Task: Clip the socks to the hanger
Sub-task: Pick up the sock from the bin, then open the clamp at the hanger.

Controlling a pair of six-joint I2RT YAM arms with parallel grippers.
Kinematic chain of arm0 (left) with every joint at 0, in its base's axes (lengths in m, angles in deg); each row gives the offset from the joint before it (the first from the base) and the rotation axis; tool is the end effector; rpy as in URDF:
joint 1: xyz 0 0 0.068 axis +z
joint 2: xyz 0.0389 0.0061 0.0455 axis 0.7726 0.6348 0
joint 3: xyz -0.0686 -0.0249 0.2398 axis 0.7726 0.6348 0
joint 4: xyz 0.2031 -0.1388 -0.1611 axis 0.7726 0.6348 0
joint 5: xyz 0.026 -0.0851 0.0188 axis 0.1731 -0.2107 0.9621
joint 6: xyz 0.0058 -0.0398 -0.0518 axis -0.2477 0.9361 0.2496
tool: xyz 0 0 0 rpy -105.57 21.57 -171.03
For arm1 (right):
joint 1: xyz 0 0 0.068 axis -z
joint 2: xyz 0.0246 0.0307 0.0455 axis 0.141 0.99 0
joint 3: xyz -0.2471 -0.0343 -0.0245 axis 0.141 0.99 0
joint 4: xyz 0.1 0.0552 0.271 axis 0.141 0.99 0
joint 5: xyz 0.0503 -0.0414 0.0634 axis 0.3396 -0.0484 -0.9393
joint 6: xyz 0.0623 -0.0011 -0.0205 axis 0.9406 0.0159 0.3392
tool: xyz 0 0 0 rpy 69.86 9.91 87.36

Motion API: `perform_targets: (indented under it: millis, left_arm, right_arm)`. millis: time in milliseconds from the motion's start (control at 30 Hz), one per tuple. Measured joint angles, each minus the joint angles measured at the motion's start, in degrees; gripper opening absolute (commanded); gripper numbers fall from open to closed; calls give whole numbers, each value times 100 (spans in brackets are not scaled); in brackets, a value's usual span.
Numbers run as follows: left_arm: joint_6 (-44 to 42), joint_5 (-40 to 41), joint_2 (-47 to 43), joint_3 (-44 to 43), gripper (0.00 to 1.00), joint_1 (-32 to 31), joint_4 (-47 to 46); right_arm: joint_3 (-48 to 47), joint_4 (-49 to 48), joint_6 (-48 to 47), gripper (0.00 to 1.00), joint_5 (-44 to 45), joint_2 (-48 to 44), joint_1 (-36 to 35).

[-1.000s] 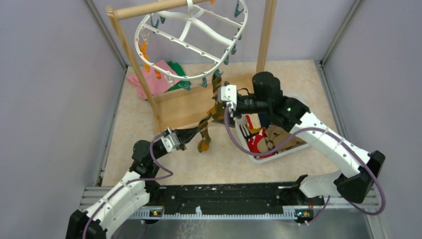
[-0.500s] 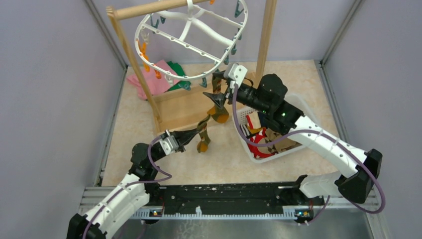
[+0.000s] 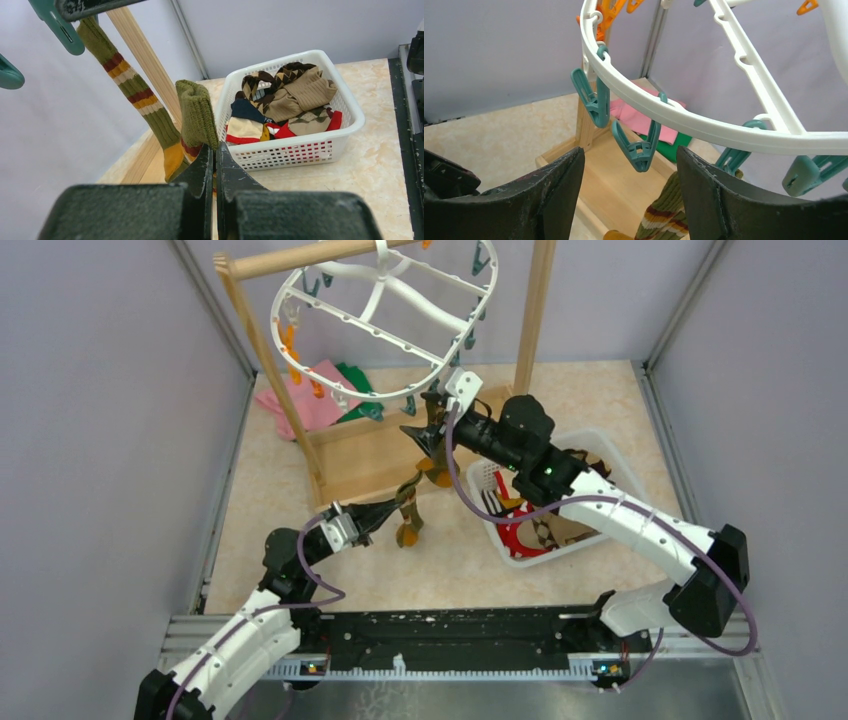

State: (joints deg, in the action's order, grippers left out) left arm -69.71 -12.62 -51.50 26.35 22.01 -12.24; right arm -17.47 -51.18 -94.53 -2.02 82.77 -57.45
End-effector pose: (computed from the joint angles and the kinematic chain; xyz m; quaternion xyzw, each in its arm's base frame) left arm 0.1670 -0.1259 0.2409 0.4148 0.4243 -0.3096 0.7430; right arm 0.2365 0.2898 0.3916 -0.3987 0.5387 0.2953 0.6809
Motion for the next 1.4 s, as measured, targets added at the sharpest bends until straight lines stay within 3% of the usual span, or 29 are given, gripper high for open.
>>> perform_targets:
  millis: [633, 1400]
  left_arm:
    - [-17, -20, -37, 63, 0, 0, -2]
    - [-15, -48, -35, 63, 0, 0, -4]
  right_arm:
    - [-13, -562, 267, 74, 476, 442, -81]
    - [-48, -1115, 256, 47, 623, 610, -129]
